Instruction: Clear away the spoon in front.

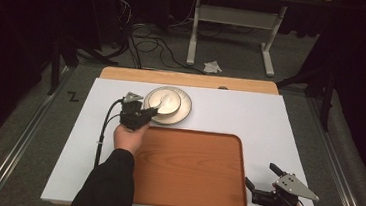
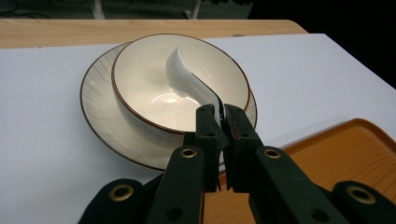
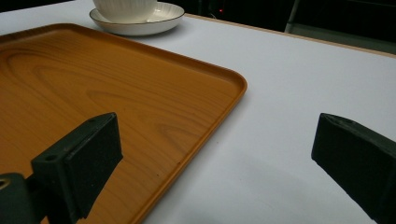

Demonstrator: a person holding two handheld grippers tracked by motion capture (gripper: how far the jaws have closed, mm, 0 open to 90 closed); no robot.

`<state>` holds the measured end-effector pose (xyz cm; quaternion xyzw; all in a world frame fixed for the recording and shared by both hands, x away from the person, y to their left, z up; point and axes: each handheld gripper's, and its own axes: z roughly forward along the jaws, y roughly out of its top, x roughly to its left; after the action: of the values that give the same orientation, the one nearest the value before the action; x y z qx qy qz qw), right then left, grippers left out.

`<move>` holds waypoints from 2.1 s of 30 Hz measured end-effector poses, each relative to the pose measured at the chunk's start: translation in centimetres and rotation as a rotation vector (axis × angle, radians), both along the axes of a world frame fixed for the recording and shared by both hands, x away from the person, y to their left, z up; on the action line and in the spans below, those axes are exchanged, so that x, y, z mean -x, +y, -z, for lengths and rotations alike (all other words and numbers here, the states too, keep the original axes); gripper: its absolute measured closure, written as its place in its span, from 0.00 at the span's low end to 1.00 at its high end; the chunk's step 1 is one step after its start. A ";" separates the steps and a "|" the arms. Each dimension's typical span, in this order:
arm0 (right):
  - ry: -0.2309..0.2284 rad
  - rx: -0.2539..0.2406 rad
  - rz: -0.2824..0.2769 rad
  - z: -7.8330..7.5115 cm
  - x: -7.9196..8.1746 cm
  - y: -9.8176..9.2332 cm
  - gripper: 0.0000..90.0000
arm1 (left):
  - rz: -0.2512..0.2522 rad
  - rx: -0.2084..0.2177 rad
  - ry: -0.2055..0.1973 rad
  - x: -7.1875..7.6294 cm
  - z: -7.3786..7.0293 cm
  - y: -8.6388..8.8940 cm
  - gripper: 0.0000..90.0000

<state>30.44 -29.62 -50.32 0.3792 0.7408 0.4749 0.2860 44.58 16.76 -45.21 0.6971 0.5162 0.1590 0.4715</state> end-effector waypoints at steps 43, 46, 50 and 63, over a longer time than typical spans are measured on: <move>0.004 0.001 0.003 0.1 0.0 0.1 0.03 | 0.105 -0.003 -0.152 6.2 -2.5 1.4 0.95; 0.003 0.003 0.002 0.1 0.0 0.1 0.03 | 0.111 0.005 -0.163 7.2 -2.5 1.8 0.95; 0.003 0.003 0.003 0.1 0.0 0.1 0.03 | 0.124 0.017 -0.173 8.6 -2.4 2.2 0.95; 0.001 0.002 0.003 0.0 0.0 0.1 0.03 | 0.159 0.020 -0.200 13.6 -1.7 2.6 0.95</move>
<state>30.40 -29.50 -50.33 0.3803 0.7410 0.4733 0.2868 30.95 19.36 -43.52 0.7117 0.4115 0.1846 0.5387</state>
